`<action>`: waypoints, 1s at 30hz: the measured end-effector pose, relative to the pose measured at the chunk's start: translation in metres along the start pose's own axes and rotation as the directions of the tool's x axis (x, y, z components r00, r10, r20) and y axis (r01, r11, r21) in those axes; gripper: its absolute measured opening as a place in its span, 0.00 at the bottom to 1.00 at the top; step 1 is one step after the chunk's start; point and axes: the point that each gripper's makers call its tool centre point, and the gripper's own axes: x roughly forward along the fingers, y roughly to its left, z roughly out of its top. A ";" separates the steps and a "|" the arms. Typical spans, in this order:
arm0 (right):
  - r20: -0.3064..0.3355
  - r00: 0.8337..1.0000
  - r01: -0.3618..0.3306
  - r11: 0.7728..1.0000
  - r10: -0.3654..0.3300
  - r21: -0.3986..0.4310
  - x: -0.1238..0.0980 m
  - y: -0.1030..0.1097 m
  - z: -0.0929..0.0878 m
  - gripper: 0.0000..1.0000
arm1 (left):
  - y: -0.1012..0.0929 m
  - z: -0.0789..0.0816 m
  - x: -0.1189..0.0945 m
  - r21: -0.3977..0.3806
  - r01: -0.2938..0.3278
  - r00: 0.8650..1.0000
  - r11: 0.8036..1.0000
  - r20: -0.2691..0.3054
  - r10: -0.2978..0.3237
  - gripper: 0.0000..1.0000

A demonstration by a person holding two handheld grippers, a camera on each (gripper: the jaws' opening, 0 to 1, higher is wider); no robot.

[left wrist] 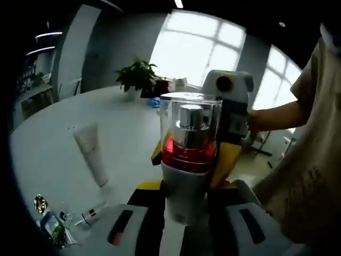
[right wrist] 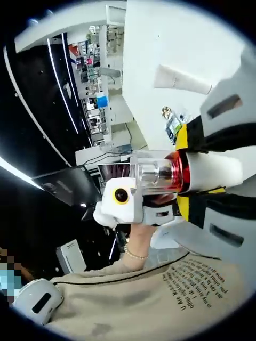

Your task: Arrange the skincare products in the storage area until every visible bottle or jar stands upright without overlapping.

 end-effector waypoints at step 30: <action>-0.241 0.971 -0.021 0.992 -0.010 -0.128 -0.011 -0.082 -0.097 0.27 | 0.074 -0.056 0.090 0.170 -0.155 0.984 0.973 -0.062 0.168 0.28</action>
